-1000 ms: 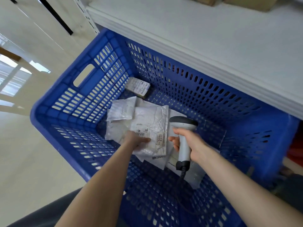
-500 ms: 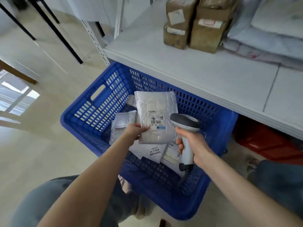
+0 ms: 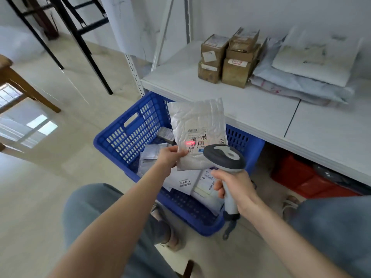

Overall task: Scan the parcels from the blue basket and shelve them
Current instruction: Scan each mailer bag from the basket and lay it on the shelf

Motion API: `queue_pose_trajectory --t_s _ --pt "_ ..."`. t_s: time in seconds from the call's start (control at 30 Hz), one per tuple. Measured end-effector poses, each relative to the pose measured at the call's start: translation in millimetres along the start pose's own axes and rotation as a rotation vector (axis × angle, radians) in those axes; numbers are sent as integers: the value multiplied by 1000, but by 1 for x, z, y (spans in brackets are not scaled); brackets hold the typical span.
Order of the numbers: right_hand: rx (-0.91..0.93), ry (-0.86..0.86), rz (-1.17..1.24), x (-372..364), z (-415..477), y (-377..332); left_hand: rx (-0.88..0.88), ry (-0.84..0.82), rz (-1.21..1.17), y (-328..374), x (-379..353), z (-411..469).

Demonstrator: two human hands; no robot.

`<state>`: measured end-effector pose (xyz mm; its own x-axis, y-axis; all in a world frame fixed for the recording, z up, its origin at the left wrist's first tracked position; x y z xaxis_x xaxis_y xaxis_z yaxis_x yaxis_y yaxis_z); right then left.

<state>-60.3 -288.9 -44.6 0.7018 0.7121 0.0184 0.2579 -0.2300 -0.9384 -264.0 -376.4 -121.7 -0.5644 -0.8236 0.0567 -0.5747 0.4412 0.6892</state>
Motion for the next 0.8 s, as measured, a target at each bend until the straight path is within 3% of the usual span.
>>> queue_pose_trajectory --t_s 0.8 --pt "37 35 21 34 -20 -2 -25 7 -13 10 -35 -31"
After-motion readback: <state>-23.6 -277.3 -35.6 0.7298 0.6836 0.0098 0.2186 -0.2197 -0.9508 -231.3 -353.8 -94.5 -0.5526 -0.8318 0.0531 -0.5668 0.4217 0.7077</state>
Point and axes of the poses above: each hand's wrist, its own z-axis towards the middle knuckle, its own x-axis out of the back of the hand, y = z × x, the point moved 6 cm from there along z, towards the middle knuckle, and after that the axes turned 13 degrees about x, right-handed, at the moved point
